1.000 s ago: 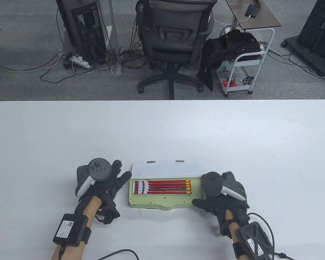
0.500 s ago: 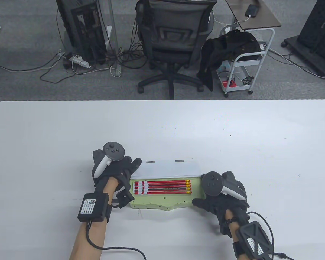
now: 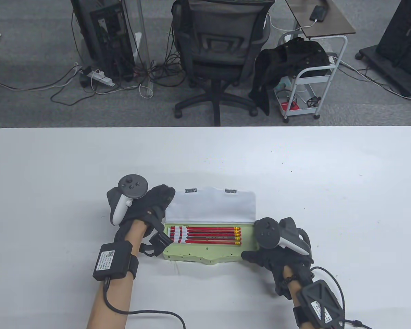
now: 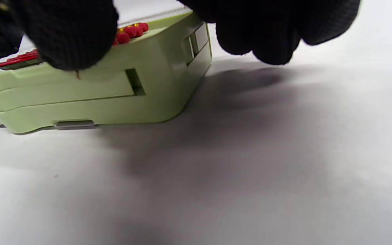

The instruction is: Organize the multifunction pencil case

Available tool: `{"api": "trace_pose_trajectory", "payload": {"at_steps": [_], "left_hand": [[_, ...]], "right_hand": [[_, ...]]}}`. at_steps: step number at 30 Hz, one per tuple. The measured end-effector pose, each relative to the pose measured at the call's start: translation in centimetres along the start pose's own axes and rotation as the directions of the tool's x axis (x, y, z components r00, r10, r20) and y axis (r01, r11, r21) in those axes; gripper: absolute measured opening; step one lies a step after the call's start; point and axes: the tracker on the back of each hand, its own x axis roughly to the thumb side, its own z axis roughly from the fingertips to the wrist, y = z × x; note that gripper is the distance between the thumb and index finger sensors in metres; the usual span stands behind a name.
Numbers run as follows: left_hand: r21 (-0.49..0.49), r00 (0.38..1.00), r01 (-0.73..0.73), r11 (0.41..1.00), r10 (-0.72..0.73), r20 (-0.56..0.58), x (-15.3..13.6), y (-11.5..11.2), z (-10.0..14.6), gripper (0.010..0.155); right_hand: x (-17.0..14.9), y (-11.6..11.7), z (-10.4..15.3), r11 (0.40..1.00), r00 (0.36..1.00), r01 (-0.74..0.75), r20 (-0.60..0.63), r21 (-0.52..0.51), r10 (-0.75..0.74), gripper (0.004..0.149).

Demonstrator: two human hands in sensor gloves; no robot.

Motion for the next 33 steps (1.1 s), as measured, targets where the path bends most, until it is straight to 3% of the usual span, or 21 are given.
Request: {"api": "trace_pose_trajectory", "payload": {"at_steps": [2,12,18,23,28,30,33], "left_hand": [[0.037,0.999,0.000,0.999,-0.002,0.047,0.4,0.4,0.9,0.067],[0.007,0.981,0.039,0.999,-0.039,0.190,1.0,-0.1,5.6,0.067],[0.001,0.964,0.081,0.997,-0.079,0.256,-0.1,-1.5,7.4,0.065],[-0.005,0.947,0.152,0.988,-0.145,0.288,-1.1,-2.7,8.3,0.065],[-0.022,0.930,0.213,0.977,-0.196,0.311,-2.2,-4.2,8.5,0.065],[-0.004,0.912,0.255,0.967,-0.240,0.333,-2.7,-4.7,8.4,0.065],[0.018,0.882,0.318,0.948,-0.303,0.360,-2.7,-4.8,8.6,0.063]], "right_hand": [[0.1,0.0,0.0,1.000,1.000,0.000,-0.005,-0.014,0.000,0.100],[-0.6,-0.2,-0.1,0.991,0.991,0.131,0.001,-0.015,-0.131,0.097],[-3.2,-0.9,0.5,0.921,0.918,0.381,0.083,0.076,-0.387,0.099],[-4.0,-1.5,0.8,0.872,0.864,0.487,0.121,0.043,-0.488,0.099],[-2.7,-0.8,0.4,0.915,0.910,0.404,0.103,0.002,-0.402,0.086],[-1.5,-0.4,0.1,0.964,0.960,0.267,0.095,-0.013,-0.264,0.084],[-0.2,-0.1,0.0,0.987,0.986,0.149,0.081,-0.059,-0.144,0.085]]}}
